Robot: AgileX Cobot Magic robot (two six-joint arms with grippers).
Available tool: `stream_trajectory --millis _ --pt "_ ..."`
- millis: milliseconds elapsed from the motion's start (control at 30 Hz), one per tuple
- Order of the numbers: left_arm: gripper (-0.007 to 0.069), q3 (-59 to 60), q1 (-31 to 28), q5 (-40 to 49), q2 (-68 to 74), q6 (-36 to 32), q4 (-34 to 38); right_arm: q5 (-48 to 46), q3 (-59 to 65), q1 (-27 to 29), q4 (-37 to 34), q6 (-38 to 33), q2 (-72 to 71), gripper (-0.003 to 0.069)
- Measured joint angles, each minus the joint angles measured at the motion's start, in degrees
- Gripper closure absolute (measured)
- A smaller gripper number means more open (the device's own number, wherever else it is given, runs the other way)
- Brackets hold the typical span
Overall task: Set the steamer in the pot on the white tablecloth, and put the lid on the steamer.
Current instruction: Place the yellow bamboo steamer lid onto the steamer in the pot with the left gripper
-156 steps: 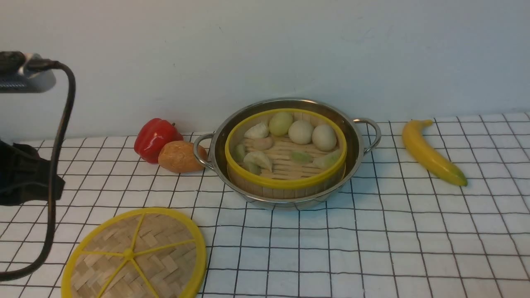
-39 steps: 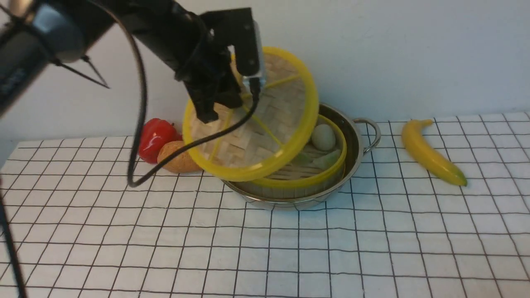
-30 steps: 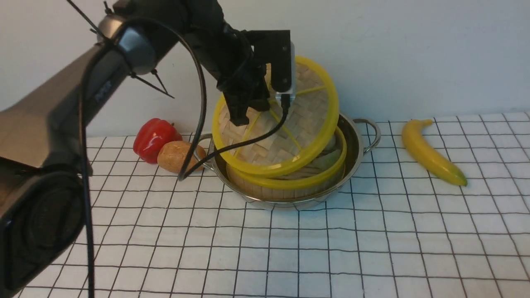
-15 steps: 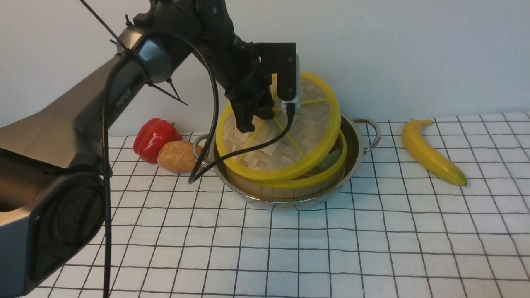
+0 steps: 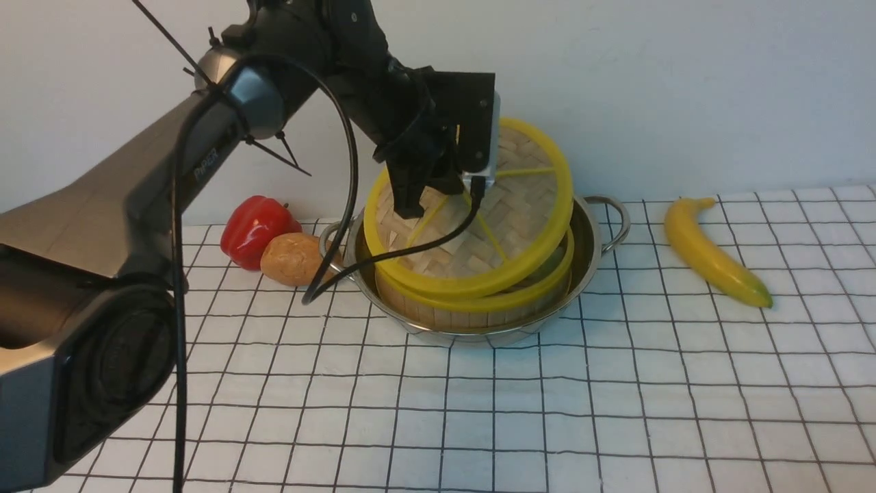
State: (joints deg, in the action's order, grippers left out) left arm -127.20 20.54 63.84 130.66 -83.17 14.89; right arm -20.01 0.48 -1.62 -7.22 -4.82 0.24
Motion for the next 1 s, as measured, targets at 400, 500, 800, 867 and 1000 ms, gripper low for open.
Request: stream_trajectory --millis 400,500,800,867,1000 --pt "0.0508 -0.39 0.11 -4.33 4.66 -1.57 1.92 0.0 0.0 0.0 0.0 0.0 0.0 0.0419" --pt "0.0508 -0.39 0.11 -4.33 4.66 -2.03 2.68 0.0 0.0 0.0 0.0 0.0 0.0 0.0419" --pt "0.0508 -0.44 -0.11 -3.56 4.95 -3.12 4.34 0.0 0.0 0.0 0.0 0.0 0.0 0.0419" --pt "0.0508 -0.44 -0.11 -3.56 4.95 -3.05 4.34 0.0 0.0 0.0 0.0 0.0 0.0 0.0419" --pt "0.0508 -0.44 -0.11 -3.56 4.95 -3.18 4.34 0.0 0.0 0.0 0.0 0.0 0.0 0.0419"
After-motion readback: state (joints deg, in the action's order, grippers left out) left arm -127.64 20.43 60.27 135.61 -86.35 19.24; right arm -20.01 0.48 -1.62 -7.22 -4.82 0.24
